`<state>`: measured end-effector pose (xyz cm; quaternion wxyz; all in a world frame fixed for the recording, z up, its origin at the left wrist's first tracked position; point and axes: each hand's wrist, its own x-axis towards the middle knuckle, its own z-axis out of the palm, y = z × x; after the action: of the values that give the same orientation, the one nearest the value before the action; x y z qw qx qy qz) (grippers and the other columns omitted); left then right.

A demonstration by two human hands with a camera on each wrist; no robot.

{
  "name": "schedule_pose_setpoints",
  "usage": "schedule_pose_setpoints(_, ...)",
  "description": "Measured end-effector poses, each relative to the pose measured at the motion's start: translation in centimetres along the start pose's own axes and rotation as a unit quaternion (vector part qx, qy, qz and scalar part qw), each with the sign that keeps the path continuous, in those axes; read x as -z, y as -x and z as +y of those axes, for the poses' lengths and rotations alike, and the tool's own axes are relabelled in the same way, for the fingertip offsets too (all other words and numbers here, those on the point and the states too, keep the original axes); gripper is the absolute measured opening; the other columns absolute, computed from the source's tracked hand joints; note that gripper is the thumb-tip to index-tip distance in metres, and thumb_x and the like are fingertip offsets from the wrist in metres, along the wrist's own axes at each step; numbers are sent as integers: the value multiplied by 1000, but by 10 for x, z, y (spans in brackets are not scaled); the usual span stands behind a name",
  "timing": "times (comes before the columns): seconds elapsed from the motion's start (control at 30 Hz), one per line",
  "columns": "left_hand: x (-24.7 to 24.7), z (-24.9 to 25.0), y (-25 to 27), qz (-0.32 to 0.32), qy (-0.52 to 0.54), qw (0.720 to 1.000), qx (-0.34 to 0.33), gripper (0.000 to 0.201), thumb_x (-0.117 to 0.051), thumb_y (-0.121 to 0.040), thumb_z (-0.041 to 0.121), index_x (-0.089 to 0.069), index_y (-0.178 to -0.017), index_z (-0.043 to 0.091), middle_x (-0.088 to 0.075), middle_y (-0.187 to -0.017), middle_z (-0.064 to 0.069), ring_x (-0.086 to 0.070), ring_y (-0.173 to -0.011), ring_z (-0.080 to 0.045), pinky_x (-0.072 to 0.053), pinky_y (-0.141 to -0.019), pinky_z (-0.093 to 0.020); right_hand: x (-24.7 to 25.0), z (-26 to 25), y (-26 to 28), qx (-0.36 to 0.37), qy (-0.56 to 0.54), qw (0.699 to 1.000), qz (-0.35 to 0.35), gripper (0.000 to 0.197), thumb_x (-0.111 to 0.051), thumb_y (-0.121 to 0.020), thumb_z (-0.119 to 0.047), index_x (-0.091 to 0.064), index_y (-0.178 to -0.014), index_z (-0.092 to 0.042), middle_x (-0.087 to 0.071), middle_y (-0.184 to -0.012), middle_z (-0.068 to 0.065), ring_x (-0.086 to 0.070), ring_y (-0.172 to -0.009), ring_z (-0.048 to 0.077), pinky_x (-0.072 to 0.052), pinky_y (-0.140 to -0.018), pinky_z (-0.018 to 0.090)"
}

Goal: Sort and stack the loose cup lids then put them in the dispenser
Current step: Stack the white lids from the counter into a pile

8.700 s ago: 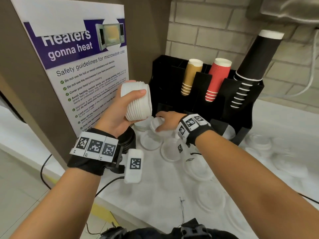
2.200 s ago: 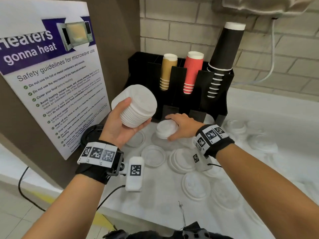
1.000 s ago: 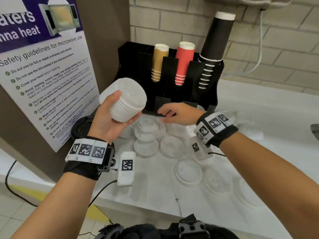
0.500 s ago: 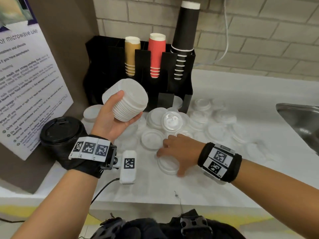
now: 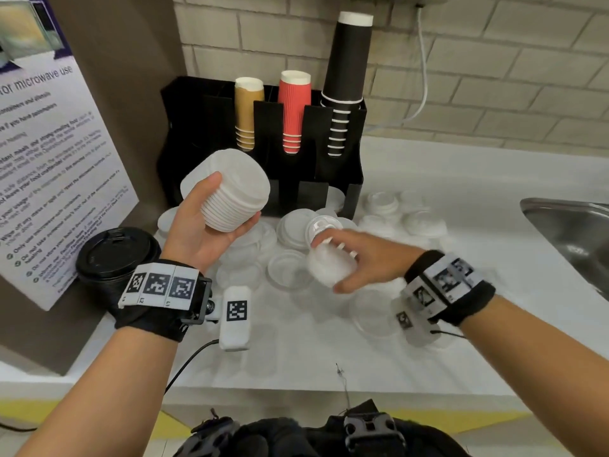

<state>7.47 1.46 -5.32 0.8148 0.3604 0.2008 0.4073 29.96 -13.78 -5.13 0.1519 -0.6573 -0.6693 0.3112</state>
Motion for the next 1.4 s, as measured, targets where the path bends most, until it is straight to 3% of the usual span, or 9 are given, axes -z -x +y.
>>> schedule_pose_setpoints(0.17,-2,0,0,-2,1,1000,4,46,-56,-89,34,-49,-133,21,-60,-127,-8,-59,-117,-27,-57,-82,-40,-69,-14,-29,3,120,988,-101,80,-82,-69,-39,-36,-134,-33,-47,-119,3,-50,-106,22,-46,-94,39)
schedule_pose_setpoints(0.27,-1,2,0,5,-1,1000,5,60,-58,-85,35,-44,-141,20,-56,-133,-10,-57,-120,-28,-57,-82,-39,-60,-10,-34,21,51,997,-47,81,-81,-70,-42,-38,-138,-31,-49,-132,-3,-47,-117,16,-41,-99,28)
schedule_pose_setpoints(0.37,4,3,0,13,1,1000,-1,63,-57,-87,35,-40,-145,19,-54,-135,-11,-56,-121,-28,-57,-83,-39,-25,4,-23,-1,-34,999,40,75,-82,-69,-42,-40,-131,-40,-47,-128,-12,-45,-112,6,-38,-81,8)
schedule_pose_setpoints(0.5,10,3,-1,17,2,1000,-4,49,-53,-90,36,-47,-137,20,-59,-127,-8,-60,-114,-25,-57,-83,-38,7,24,0,-66,-5,994,91,77,-85,-65,-41,-38,-126,-39,-50,-126,-5,-50,-109,13,-42,-82,17)
schedule_pose_setpoints(0.6,11,2,-2,19,0,1000,-4,41,-53,-90,36,-52,-129,21,-62,-124,-7,-61,-113,-25,-56,-84,-38,1,26,13,-96,48,993,40,82,-87,-62,-40,-37,-127,-37,-49,-126,-6,-49,-111,15,-43,-94,29)
schedule_pose_setpoints(0.73,9,-2,-6,12,2,1000,-1,41,-54,-90,35,-52,-129,21,-64,-121,-6,-63,-111,-25,-56,-84,-38,-43,11,13,-36,139,988,-56,84,-84,-64,-42,-36,-132,-34,-44,-129,-6,-44,-114,16,-41,-96,33)
schedule_pose_setpoints(0.97,-1,-17,-14,5,-6,1000,14,48,-54,-90,35,-48,-135,20,-61,-128,-8,-61,-115,-26,-57,-85,-40,-75,-1,-4,0,255,966,33,98,-78,-69,-49,-22,-147,-30,-27,-145,1,-31,-126,20,-32,-100,37)
schedule_pose_setpoints(1.2,4,-17,-16,-4,-10,1000,6,31,-55,-91,34,-57,-120,22,-74,-108,-2,-69,-103,-23,-57,-84,-42,-18,27,-11,-218,205,950,88,83,-63,-77,-64,-37,-134,-9,-44,-129,11,-42,-118,29,-43,-96,40)
schedule_pose_setpoints(1.4,2,-17,-17,-7,-20,1000,8,35,-58,-88,34,-57,-121,22,-73,-111,-3,-68,-108,-25,-55,-88,-44,-22,23,-47,-239,178,954,30,97,-77,-61,-63,-37,-131,-8,-50,-123,8,-52,-108,24,-47,-89,34)
